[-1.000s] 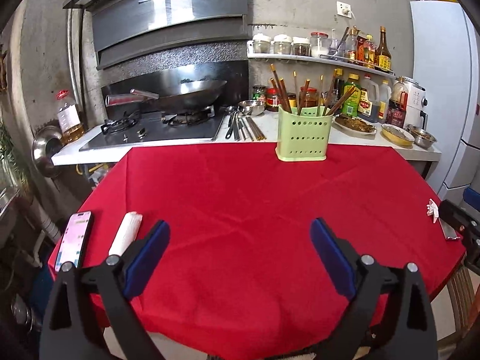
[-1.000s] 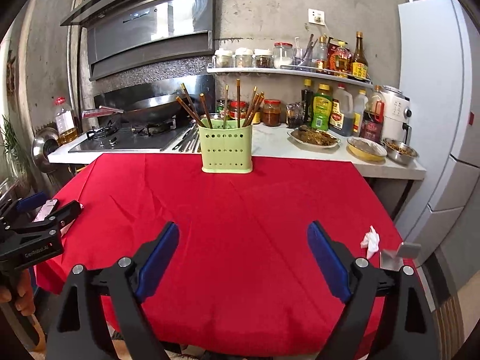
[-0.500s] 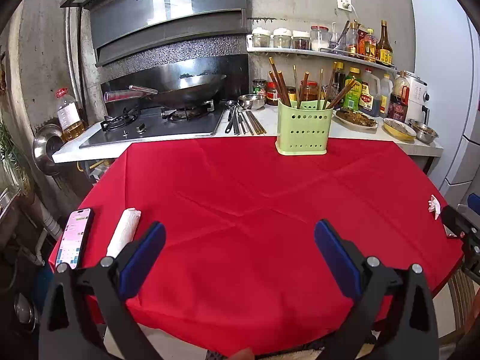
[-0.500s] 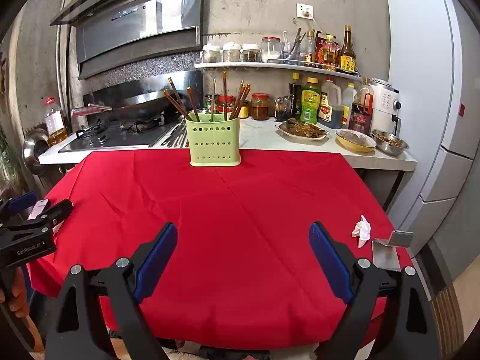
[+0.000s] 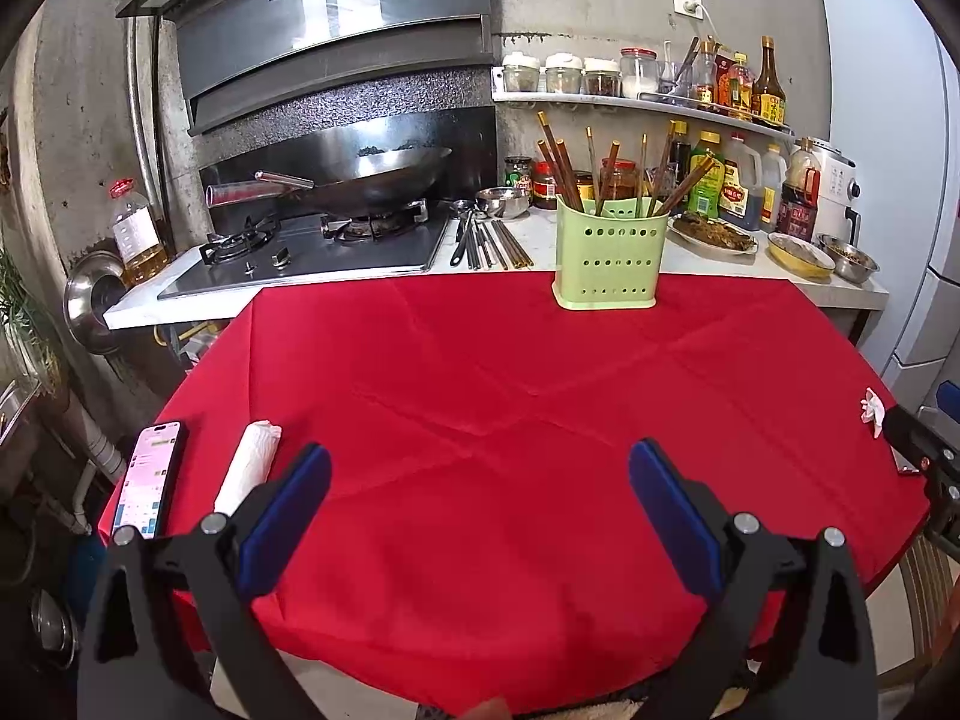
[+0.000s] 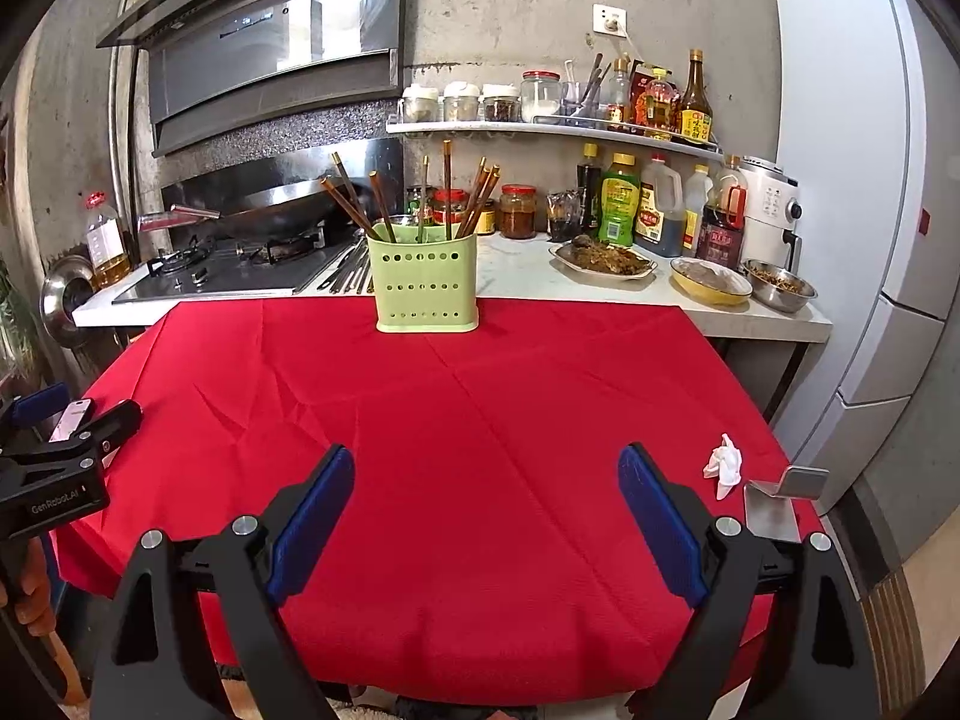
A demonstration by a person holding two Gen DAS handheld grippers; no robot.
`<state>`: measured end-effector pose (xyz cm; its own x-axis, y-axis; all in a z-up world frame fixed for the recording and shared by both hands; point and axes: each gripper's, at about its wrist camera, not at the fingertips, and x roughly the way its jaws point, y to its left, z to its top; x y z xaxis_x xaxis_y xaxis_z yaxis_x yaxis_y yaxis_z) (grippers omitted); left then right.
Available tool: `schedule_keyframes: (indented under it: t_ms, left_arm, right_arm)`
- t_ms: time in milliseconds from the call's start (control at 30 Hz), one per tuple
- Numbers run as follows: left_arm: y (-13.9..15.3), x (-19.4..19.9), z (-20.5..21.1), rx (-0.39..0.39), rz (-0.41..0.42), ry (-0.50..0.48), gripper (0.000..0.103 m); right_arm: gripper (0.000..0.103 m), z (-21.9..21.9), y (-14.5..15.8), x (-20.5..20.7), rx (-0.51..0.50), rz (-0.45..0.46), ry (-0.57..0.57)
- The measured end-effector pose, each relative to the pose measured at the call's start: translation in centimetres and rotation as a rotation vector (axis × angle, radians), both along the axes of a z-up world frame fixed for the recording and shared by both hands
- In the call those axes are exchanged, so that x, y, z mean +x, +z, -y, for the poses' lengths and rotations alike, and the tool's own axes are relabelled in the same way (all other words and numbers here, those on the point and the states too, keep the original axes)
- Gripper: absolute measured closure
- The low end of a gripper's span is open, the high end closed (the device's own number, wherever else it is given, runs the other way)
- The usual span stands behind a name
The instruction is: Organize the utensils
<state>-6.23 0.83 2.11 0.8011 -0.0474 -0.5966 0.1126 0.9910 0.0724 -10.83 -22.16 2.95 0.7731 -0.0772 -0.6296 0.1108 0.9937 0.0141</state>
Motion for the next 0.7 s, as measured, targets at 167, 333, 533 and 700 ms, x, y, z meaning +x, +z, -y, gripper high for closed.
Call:
schedule_keyframes:
  t_ms: [167,333,533,700]
  left_arm:
    - [-0.1,0.1,0.2,0.003,-0.006,-0.003,0.006]
    - [-0.2,0.2,0.5,0.008,-0.009,-0.006,0.006]
    - [-0.2,0.3,0.8,0.014,-0.01,-0.012,0.006]
    - [-0.2,0.3,1.1,0.017,-0.01,-0.015,0.006]
  right_arm:
    - [0.014,-0.1,-0.1,0.0,0.001,-0.003,-0.002]
    - [0.014,-0.1,-0.1,0.1,0.0,-0.002,-0.001]
    - [0.014,0.1,-0.3,0.0,0.0,-0.003,-0.006]
    - [0.014,0.1,-0.3,0.0,-0.002,-0.003,-0.006]
